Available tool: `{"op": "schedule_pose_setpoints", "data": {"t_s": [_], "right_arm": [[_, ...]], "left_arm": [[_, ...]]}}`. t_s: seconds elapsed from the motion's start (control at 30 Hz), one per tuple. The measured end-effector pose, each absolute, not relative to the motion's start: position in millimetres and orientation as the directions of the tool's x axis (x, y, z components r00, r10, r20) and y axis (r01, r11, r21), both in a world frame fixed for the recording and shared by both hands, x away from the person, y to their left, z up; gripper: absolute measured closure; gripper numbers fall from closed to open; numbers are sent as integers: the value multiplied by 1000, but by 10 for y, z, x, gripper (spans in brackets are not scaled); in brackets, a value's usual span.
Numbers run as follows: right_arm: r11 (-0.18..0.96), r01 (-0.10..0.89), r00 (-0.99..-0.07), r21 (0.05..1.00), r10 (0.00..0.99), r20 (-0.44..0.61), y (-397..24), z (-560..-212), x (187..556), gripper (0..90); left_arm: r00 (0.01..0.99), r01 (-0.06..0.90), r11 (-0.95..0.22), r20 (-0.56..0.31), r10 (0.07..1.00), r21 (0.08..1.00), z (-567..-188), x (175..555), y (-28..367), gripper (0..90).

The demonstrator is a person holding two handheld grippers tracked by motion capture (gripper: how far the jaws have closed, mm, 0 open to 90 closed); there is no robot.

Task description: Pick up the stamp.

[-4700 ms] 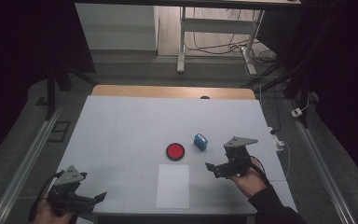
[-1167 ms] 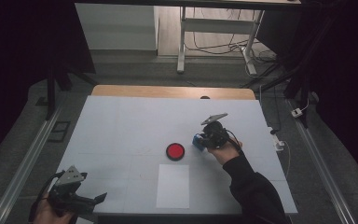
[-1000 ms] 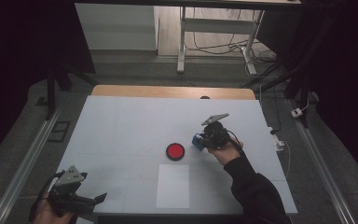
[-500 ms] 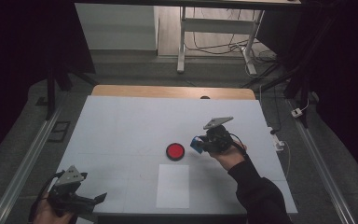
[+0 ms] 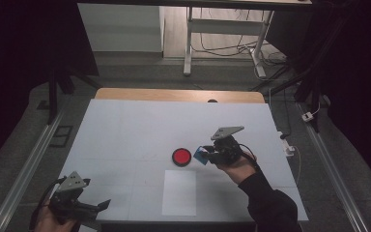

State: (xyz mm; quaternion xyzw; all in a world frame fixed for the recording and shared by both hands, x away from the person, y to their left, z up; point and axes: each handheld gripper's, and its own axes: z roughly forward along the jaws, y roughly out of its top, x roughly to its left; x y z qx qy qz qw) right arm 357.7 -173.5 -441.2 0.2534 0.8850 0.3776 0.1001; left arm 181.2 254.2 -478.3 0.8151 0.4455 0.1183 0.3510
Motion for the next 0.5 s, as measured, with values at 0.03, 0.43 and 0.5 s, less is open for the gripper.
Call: {"op": "schedule_pose_setpoints", "data": {"t_s": [0.03,0.43,0.5], "right_arm": [[586,373,-852,719,524,14,-1735,-4412,3577,700],[582,321,-880,747,475,8,-1686,-4356,3389,700],[580,314,-885,752,465,10,-1670,-4348,3354,700]], "left_arm": [[575,643,-357,-120,809,678,-4784,1812,2542,0],[576,641,-358,-118,809,679,-4782,1810,2542,0],[577,641,-359,-118,808,679,-4782,1809,2541,0]]}}
